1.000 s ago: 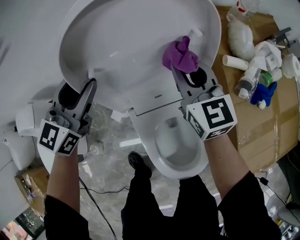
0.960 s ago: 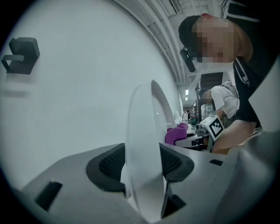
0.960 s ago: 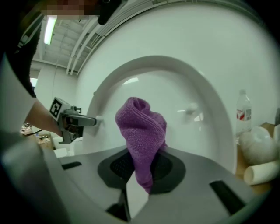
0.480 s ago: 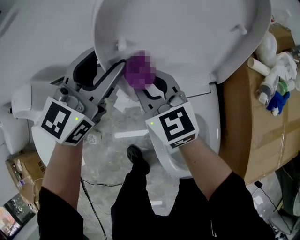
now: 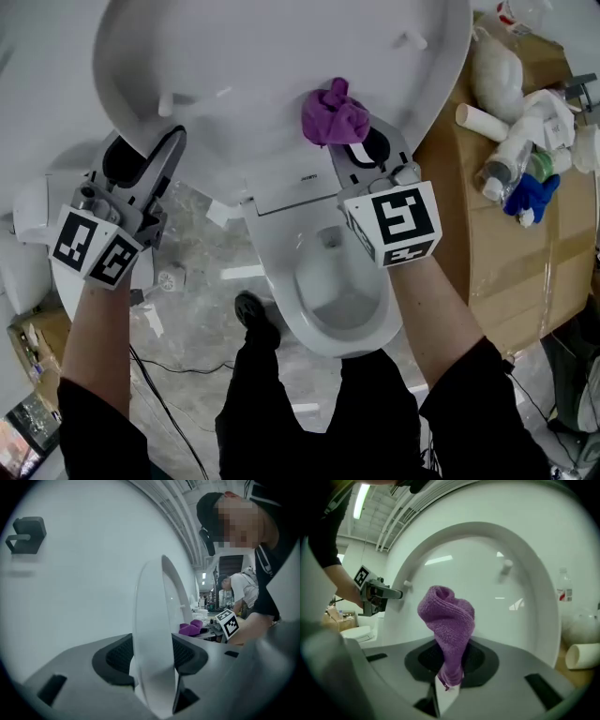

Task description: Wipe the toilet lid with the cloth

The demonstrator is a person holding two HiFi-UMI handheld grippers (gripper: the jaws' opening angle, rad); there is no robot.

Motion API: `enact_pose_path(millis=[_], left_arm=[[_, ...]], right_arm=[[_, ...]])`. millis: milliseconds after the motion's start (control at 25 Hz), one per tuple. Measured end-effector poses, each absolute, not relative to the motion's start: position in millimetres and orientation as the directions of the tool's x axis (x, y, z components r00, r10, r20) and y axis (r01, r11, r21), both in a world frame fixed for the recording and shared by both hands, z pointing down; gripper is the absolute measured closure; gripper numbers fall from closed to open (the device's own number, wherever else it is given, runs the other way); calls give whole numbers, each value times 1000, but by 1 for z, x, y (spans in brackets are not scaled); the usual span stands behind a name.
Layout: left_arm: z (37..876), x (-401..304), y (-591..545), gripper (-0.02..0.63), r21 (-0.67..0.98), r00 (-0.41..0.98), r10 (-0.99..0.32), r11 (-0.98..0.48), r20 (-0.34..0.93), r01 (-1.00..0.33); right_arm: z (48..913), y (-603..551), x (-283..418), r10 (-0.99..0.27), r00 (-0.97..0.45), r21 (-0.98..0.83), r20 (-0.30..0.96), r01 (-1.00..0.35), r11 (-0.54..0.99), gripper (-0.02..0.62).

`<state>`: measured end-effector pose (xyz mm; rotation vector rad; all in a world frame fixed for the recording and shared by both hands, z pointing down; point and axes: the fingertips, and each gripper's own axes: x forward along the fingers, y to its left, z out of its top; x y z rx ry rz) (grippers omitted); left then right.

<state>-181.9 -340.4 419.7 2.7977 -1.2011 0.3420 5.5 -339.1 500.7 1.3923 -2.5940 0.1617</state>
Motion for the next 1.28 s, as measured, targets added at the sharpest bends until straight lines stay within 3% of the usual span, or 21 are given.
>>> enact_pose_path(millis=[240,400,760,920,1120,1280], left_arm=[[427,-177,-345,379,6,619,-745,-638,248,-770],[427,-174,-346,379,-3,626,-737,-648,253,-762],[423,-169,-345,379,38,698,-684,-708,211,-705],[422,-167,-341,379,58,734,-652,-739,193,-671],[419,-170,-340,379,48,757,-632,-762,165,-646],[421,-174,-337,379,54,745,-646,-748,166,-661]], right_arm=[[511,-350,70,-857,-460,37,233,-876,480,529],[510,-348,79,-878,-428,15,213,-897,441,529],[530,-294,-102,-723,-660,-20,205,-741,671,529],[546,-285,-159,-673,-699,-19,240,-697,717,529],[555,-295,-161,-684,-698,-25,213,-703,710,529],[560,-307,-103,-736,-643,-83,214,-762,642,529]])
